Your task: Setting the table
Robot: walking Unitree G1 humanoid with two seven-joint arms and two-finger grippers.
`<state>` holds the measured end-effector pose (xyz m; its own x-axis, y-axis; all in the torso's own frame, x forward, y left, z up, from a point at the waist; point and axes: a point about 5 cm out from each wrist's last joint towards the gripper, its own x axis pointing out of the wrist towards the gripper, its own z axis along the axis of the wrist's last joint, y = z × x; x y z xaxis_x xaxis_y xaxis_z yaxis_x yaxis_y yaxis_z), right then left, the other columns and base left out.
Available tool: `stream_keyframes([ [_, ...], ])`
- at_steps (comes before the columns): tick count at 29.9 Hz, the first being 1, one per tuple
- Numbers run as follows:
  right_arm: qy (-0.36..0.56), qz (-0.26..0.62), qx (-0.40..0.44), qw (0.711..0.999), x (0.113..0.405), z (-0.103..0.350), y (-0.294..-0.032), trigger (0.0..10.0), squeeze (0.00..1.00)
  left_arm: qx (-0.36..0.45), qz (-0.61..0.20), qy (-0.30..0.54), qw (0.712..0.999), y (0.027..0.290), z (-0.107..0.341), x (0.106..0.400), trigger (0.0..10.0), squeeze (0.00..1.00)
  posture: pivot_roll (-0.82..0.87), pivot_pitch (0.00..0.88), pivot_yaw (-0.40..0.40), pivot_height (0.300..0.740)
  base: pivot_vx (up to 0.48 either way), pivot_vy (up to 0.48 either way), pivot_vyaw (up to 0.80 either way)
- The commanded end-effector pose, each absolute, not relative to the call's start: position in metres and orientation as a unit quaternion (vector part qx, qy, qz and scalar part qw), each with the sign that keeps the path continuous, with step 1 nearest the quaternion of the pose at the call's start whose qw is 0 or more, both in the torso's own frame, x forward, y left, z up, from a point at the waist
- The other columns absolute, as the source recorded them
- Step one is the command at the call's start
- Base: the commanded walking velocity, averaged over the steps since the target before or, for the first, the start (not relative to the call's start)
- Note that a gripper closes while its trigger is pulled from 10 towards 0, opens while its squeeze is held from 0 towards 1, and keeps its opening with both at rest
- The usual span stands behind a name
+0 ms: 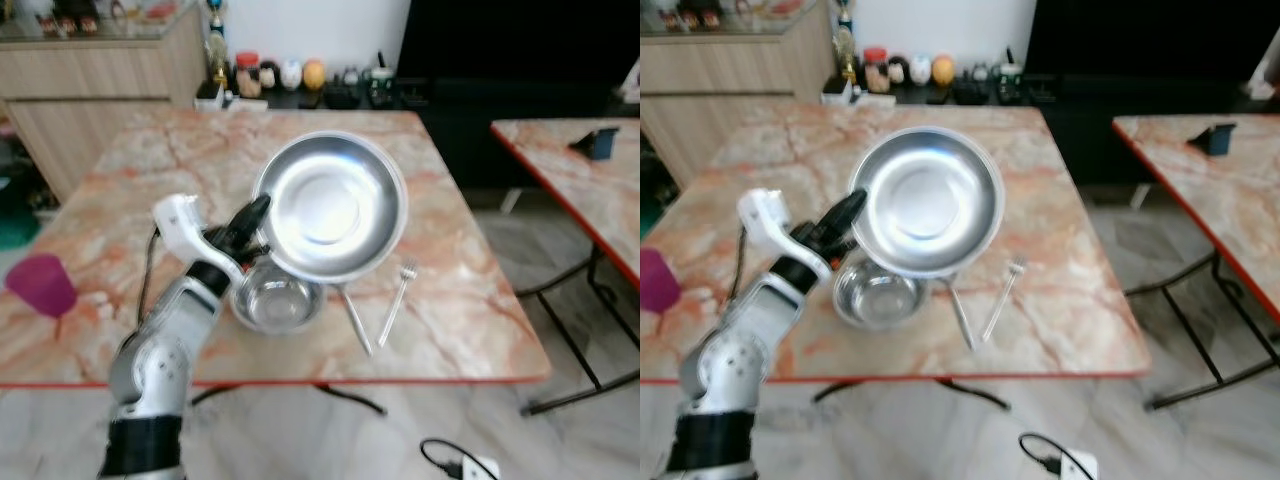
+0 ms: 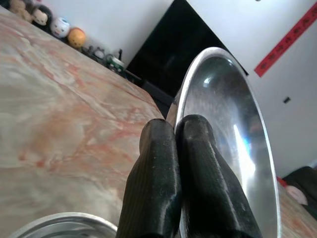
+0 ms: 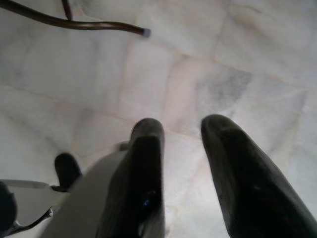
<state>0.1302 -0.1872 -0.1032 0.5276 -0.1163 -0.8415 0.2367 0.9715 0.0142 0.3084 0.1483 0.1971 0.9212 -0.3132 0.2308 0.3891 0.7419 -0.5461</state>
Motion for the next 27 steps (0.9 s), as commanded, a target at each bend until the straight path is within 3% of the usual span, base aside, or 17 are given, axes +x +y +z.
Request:
stream_keyframes([
  [1,0.476,-0.111,0.062,0.870,0.128,-0.103,-0.194,10.0,0.00,-0.303,-0.205,-0.073,0.928,0.140,0.204,0.308,10.0,0.00,0.05,0.000,-0.030,0.740,0.000,-0.326,0.00],
  [20,0.477,-0.113,0.065,0.869,0.128,-0.103,-0.193,10.0,0.00,-0.269,-0.214,-0.062,0.937,0.139,0.200,0.306,10.0,0.00,0.05,0.000,-0.029,0.740,0.000,-0.310,0.00],
  [27,0.478,-0.111,0.064,0.869,0.128,-0.103,-0.193,10.0,0.00,-0.219,-0.205,-0.063,0.952,0.163,0.200,0.308,10.0,0.00,0.06,0.000,-0.030,0.740,0.000,-0.303,0.00],
])
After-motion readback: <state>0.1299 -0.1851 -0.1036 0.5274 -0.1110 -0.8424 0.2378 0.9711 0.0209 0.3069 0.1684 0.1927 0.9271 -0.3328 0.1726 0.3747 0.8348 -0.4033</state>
